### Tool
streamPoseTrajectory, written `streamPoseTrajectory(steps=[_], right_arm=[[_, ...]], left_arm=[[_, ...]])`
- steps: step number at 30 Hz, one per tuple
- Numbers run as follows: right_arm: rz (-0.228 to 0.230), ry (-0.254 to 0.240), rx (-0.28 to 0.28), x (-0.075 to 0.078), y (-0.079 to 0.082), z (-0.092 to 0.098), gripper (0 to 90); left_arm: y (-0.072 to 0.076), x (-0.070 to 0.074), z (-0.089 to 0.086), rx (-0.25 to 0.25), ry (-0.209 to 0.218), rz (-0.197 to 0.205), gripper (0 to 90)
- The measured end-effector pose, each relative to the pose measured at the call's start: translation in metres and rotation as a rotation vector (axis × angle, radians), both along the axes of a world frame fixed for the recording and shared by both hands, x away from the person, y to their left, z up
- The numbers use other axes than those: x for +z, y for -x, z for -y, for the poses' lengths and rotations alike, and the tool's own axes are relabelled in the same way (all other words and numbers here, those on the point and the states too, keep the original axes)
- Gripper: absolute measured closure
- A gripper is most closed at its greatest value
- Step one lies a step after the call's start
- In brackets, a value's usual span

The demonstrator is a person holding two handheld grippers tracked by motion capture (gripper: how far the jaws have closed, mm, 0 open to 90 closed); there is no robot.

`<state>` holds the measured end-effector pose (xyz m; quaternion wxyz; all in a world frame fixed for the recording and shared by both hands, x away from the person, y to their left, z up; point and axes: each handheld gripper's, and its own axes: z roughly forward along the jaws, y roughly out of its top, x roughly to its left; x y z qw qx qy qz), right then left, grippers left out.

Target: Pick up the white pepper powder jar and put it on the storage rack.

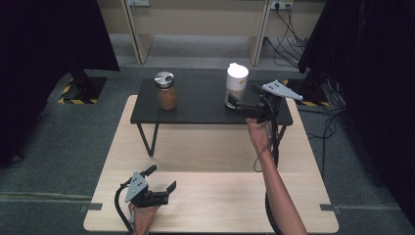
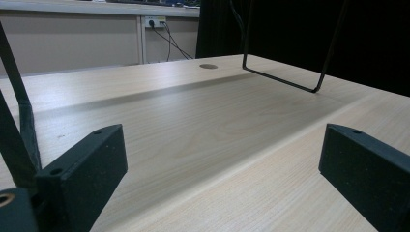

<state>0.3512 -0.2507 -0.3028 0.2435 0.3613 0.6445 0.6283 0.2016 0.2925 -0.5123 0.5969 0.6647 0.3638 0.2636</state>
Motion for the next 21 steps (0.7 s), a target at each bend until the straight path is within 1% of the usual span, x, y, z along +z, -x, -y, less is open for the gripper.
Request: streamPoseTrajectory(steps=[3, 4, 6, 9, 11, 14, 17, 21], right_arm=[[0.004, 0.008, 0.008, -0.006, 0.006, 0.004, 0.2], [0.009, 0.009, 0.021, -0.009, 0.007, 0.007, 0.2], [0.026, 0.001, 0.038, -0.016, 0.010, 0.013, 0.2], [0.039, -0.008, 0.055, -0.023, 0.016, 0.019, 0.2], [0.063, -0.005, 0.072, -0.028, 0.021, 0.024, 0.2], [0.081, -0.006, 0.095, -0.032, 0.025, 0.029, 0.2], [0.089, -0.006, 0.111, -0.035, 0.031, 0.032, 0.2], [0.093, -0.020, 0.131, -0.040, 0.039, 0.037, 0.2]], left_arm=[[0.000, 0.000, 0.000, 0.000, 0.000, -0.001, 2.4], [0.000, 0.000, 0.000, 0.000, -0.001, 0.000, 2.4], [0.000, 0.000, 0.000, -0.001, -0.001, 0.000, 2.5], [0.000, 0.000, 0.000, 0.000, -0.001, 0.000, 2.5], [0.000, 0.000, 0.000, 0.000, 0.000, 0.000, 2.5], [0.000, 0.000, 0.000, 0.000, -0.001, 0.000, 2.5], [0.000, 0.000, 0.000, 0.000, -0.001, 0.001, 2.5], [0.000, 0.000, 0.000, 0.000, -0.001, 0.001, 2.5]])
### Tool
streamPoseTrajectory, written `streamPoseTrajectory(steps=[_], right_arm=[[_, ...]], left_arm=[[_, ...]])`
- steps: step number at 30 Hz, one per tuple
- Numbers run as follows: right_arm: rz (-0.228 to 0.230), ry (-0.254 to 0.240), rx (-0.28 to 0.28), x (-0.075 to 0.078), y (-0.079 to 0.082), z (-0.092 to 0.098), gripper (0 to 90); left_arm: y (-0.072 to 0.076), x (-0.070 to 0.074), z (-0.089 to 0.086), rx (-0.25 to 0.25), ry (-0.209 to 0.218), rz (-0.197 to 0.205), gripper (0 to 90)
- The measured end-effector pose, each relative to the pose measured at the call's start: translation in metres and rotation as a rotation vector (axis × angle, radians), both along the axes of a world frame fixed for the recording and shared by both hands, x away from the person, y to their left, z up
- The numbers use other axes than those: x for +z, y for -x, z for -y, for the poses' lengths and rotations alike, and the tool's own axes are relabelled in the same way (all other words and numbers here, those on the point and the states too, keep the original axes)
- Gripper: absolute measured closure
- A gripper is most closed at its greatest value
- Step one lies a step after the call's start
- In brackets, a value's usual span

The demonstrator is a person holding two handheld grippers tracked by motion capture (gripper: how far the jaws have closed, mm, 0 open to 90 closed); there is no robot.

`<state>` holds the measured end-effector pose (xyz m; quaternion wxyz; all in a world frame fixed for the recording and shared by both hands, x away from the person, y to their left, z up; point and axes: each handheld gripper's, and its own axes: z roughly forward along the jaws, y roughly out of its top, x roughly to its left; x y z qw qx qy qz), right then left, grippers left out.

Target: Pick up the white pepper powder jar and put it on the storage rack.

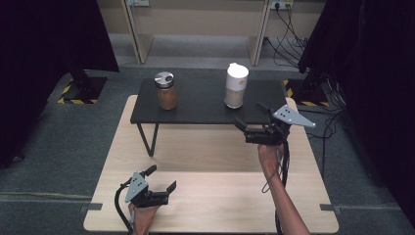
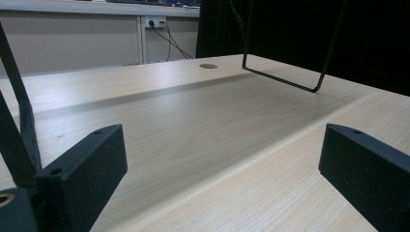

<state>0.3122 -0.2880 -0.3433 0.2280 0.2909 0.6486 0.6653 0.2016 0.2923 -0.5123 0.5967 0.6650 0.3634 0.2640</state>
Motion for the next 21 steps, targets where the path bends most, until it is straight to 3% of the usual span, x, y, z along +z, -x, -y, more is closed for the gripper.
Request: streamPoseTrajectory(steps=[11, 21], right_arm=[[0.015, 0.042, 0.058, -0.021, 0.021, 0.015, 0.2], [-0.032, 0.020, 0.078, -0.071, 0.038, 0.024, 0.2]], left_arm=[[0.000, 0.000, 0.000, -0.001, -0.002, 0.000, 2.5], [0.000, 0.000, 0.000, -0.002, 0.000, -0.002, 2.5]])
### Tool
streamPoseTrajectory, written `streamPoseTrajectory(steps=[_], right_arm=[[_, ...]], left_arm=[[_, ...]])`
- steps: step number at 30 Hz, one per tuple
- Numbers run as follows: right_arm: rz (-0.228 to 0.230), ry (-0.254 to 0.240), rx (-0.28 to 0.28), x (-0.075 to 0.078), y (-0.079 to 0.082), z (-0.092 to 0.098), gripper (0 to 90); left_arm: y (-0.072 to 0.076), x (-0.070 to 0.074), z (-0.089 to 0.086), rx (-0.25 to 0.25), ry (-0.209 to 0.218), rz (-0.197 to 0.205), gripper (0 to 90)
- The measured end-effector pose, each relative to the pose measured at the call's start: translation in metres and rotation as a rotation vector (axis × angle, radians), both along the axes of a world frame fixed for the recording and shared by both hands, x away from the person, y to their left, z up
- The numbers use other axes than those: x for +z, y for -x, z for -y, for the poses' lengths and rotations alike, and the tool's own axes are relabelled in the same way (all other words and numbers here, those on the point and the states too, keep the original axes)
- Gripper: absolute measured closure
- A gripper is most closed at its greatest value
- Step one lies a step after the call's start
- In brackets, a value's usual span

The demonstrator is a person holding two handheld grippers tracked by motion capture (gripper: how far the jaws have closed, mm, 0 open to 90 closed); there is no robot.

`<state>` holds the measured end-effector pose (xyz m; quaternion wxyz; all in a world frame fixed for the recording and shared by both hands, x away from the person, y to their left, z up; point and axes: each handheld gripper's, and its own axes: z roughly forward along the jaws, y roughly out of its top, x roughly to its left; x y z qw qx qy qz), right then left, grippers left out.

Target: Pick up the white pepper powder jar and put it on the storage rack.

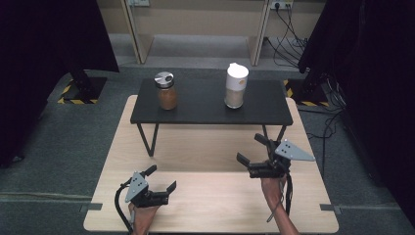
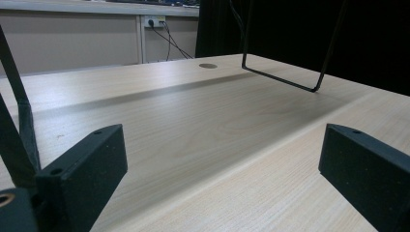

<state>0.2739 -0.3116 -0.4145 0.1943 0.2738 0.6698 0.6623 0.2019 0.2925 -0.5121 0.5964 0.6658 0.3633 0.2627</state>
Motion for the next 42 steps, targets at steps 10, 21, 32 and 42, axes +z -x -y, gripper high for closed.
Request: streamPoseTrajectory(steps=[10, 21, 32, 42], right_arm=[[-0.006, 0.024, -0.011, -0.033, 0.017, 0.006, 0.2], [-0.033, 0.021, -0.022, -0.058, 0.027, 0.015, 0.3], [-0.036, 0.053, -0.028, -0.070, 0.029, 0.015, 0.4], [-0.057, 0.068, -0.045, -0.083, 0.028, 0.016, 0.6]], left_arm=[[0.000, 0.000, 0.000, -0.002, 0.000, -0.003, 2.5], [0.000, 0.000, 0.000, -0.001, -0.001, -0.005, 2.5], [0.000, 0.001, 0.000, -0.002, -0.003, -0.006, 2.5], [0.000, 0.001, 0.000, 0.004, -0.002, -0.009, 2.5]])
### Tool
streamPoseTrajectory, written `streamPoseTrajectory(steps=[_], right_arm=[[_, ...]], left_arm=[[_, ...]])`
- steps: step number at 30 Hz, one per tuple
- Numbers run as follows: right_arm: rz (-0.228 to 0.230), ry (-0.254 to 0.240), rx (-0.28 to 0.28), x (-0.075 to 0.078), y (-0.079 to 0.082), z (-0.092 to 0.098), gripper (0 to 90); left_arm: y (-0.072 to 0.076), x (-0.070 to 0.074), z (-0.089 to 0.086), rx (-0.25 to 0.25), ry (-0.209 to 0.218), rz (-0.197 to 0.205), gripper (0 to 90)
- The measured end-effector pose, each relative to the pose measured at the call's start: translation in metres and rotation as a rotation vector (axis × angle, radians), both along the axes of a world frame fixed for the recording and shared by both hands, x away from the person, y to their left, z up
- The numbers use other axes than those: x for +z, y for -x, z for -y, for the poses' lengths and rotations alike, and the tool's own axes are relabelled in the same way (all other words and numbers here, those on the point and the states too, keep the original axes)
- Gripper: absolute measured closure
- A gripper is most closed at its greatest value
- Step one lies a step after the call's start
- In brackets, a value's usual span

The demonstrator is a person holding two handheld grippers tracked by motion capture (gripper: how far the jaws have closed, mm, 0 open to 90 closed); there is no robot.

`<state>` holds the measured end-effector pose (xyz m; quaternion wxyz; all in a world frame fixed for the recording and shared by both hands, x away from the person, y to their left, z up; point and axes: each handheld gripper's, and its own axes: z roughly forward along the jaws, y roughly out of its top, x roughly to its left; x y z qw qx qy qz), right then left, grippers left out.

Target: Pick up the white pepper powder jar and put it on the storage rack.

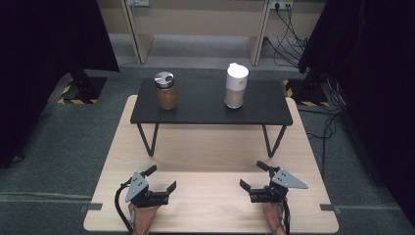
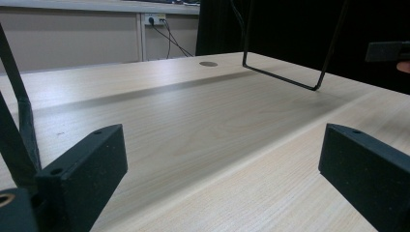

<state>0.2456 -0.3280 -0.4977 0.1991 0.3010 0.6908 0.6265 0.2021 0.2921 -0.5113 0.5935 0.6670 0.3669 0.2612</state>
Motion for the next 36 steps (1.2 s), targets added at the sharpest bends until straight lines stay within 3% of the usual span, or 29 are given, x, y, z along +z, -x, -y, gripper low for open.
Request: streamPoseTrajectory(steps=[10, 36], right_arm=[[-0.035, -0.016, -0.049, -0.0081, -0.0004, 0.0025, 0.6], [-0.040, 0.006, -0.044, -0.0057, -0.0006, -0.0005, 0.6]], left_arm=[[-0.0011, 0.0004, -0.0002, -0.008, -0.002, -0.004, 2.5], [-0.0014, 0.0007, 0.0001, -0.012, -0.006, -0.005, 2.6]])
